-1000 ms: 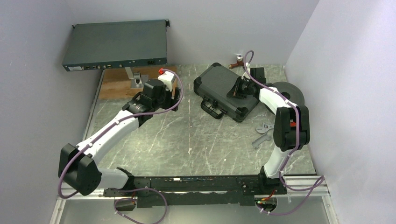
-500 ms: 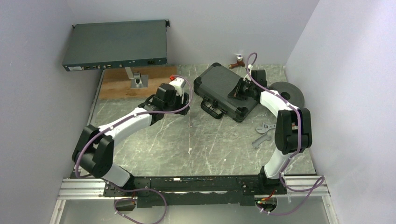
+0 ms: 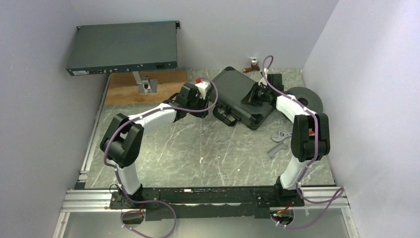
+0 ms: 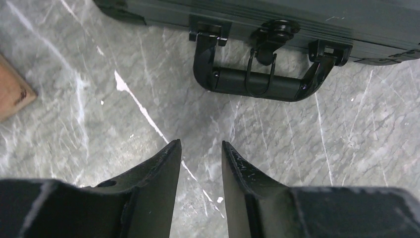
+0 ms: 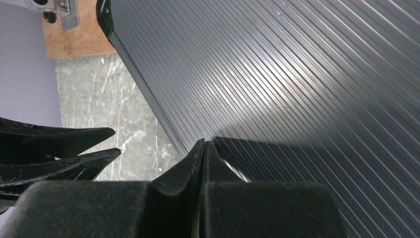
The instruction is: Pack up texas hold em set
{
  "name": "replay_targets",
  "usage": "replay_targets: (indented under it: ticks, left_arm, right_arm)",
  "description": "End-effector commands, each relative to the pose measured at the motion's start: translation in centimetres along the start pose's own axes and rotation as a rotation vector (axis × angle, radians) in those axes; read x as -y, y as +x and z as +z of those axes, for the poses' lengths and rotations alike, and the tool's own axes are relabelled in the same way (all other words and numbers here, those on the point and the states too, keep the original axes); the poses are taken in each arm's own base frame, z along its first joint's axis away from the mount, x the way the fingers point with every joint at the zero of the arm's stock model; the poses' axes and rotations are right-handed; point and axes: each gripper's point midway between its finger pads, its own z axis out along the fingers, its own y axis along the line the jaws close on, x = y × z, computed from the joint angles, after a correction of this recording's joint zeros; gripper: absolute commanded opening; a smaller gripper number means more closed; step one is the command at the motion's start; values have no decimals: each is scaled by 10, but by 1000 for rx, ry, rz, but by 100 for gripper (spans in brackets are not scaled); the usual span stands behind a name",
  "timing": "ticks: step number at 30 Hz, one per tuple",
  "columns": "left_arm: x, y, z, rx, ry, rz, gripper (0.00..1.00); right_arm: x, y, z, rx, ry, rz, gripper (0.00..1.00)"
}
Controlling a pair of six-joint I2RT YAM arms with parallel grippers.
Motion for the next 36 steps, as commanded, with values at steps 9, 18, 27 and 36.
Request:
replay_targets:
  ticks: [9,18,27,36]
  left_arm:
    - [14,7,26,-108,-145,470,37]
    - [17,7,27,-69,-213,804,54]
    - [39,14,40,-113,-95,588,42]
    - [43,21,58,-186,8,444,21]
  right_arm:
    - [60,65,15,-194,188,81,0]
    - [60,67,15,-197,179,80,0]
    - [60,70,17,-206,168,83,0]
    - [59,70,18,-207,161,86,0]
